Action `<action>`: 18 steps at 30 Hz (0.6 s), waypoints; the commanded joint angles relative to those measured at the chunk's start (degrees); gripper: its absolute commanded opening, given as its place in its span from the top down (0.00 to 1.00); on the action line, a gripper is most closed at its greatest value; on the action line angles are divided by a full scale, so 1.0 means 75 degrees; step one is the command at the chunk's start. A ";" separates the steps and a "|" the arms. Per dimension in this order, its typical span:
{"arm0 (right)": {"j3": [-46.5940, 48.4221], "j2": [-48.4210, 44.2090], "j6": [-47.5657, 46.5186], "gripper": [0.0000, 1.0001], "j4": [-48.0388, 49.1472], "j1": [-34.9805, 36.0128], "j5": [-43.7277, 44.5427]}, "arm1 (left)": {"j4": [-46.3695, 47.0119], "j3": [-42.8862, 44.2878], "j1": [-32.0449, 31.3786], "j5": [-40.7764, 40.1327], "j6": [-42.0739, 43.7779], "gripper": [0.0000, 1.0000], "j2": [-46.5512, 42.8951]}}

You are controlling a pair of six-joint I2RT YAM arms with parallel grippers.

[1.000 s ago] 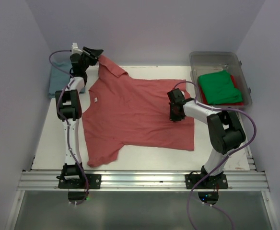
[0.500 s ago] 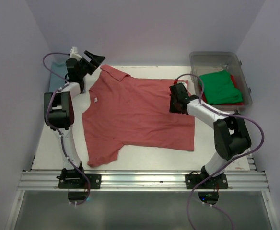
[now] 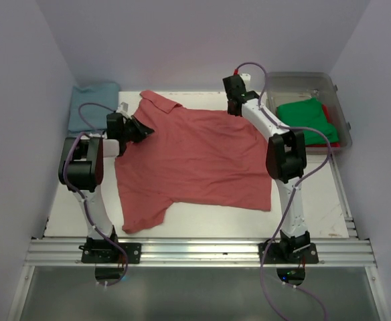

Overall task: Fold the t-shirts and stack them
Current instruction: Flatten out the tshirt

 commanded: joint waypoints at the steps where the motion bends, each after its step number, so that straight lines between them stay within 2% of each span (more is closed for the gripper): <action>1: 0.1266 0.0877 0.0253 1.00 -0.1236 -0.0361 0.0603 | -0.0066 -0.0461 0.0069 -0.0552 0.0565 0.96 -0.0578; 11: 0.2637 0.2518 0.0102 1.00 -0.1505 -0.1005 0.0756 | -0.0969 -0.2054 0.0069 -0.1560 0.0870 1.00 -0.1750; 18: 0.3950 0.3422 -0.0016 1.00 -0.1787 -0.1287 0.0369 | -0.1356 -0.2595 0.0069 -0.1655 0.0987 1.00 -0.2477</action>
